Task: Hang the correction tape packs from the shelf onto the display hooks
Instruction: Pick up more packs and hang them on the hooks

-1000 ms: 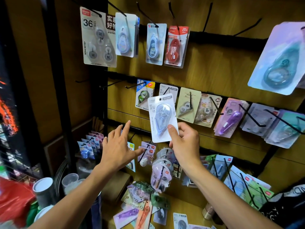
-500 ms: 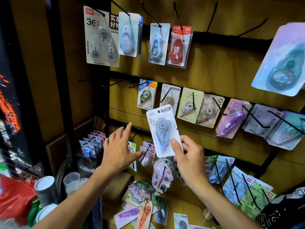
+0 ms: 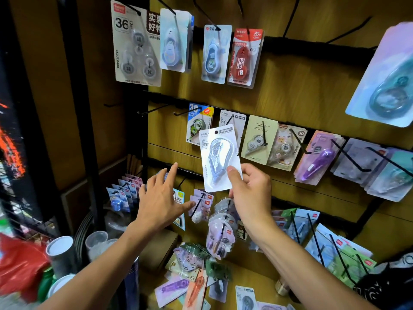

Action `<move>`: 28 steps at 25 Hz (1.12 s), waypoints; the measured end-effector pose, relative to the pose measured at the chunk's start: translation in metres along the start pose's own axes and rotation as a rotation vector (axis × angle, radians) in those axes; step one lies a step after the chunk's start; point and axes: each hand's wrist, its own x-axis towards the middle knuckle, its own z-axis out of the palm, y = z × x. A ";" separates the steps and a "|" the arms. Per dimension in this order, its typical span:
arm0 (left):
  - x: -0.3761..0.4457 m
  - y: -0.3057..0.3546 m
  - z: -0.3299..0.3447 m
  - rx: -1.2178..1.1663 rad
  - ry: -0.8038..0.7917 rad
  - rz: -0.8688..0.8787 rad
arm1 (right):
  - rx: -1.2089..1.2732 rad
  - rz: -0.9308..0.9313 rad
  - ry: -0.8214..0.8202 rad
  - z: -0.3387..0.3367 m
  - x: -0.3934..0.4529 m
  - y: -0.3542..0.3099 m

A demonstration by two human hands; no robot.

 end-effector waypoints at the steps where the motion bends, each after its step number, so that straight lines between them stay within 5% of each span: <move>1: 0.002 -0.001 0.000 -0.001 0.000 -0.001 | 0.019 0.016 0.004 -0.001 -0.002 0.000; 7: 0.010 -0.001 -0.002 -0.010 0.004 0.011 | 0.044 0.034 0.027 -0.002 -0.001 -0.003; 13: 0.016 -0.004 0.000 0.024 0.031 0.058 | -0.240 -0.209 0.068 0.016 0.050 0.023; 23: 0.032 -0.013 -0.003 0.017 0.048 0.059 | -0.100 0.428 -0.151 0.033 0.151 0.032; 28: 0.029 -0.012 -0.013 0.016 0.055 0.049 | -0.059 0.496 -0.271 0.021 0.124 0.034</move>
